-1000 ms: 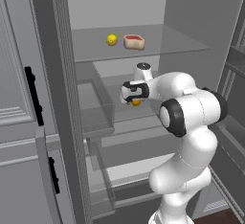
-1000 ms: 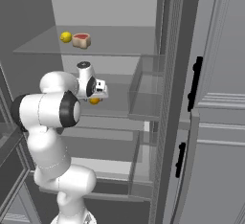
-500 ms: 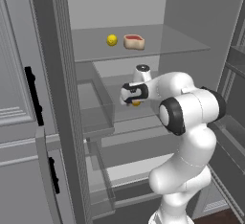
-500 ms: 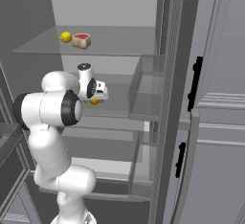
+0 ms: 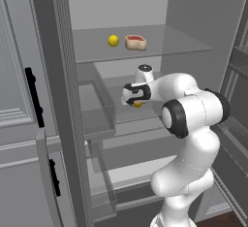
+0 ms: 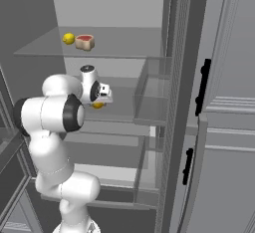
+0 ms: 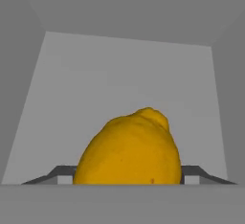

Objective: Place one lemon and one steak in each tupperware on the nearby counter, to pack two identical lunches.

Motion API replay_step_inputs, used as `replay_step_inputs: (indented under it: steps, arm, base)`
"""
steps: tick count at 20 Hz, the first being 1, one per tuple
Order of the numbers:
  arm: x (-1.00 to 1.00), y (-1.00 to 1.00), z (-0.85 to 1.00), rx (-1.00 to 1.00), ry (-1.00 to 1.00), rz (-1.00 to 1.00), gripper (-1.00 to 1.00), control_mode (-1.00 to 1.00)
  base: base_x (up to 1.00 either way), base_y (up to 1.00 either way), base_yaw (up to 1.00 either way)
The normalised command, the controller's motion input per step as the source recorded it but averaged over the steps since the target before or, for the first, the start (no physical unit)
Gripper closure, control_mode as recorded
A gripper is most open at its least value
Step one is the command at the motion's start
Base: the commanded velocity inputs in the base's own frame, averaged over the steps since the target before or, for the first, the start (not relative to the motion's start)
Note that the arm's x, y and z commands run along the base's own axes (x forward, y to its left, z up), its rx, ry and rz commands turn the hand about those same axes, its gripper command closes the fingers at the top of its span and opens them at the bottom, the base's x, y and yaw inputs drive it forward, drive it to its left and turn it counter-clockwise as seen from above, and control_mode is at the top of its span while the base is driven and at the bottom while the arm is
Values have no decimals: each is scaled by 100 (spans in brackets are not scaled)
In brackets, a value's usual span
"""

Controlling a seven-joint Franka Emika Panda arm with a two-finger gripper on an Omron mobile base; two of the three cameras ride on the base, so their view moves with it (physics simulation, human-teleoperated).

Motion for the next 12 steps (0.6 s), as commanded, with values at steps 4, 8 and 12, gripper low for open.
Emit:
replay_step_inputs:
  steps: [4,8,12]
  arm:
    - [-98,-32,0,1,-3,-5,100,-100]
    - [-100,-57,21,4,-2,-5,100,-100]
    - [-100,-55,69,0,0,-1,100,-100]
  base:
    - [0,0,0]
    - [0,0,0]
    - [0,0,0]
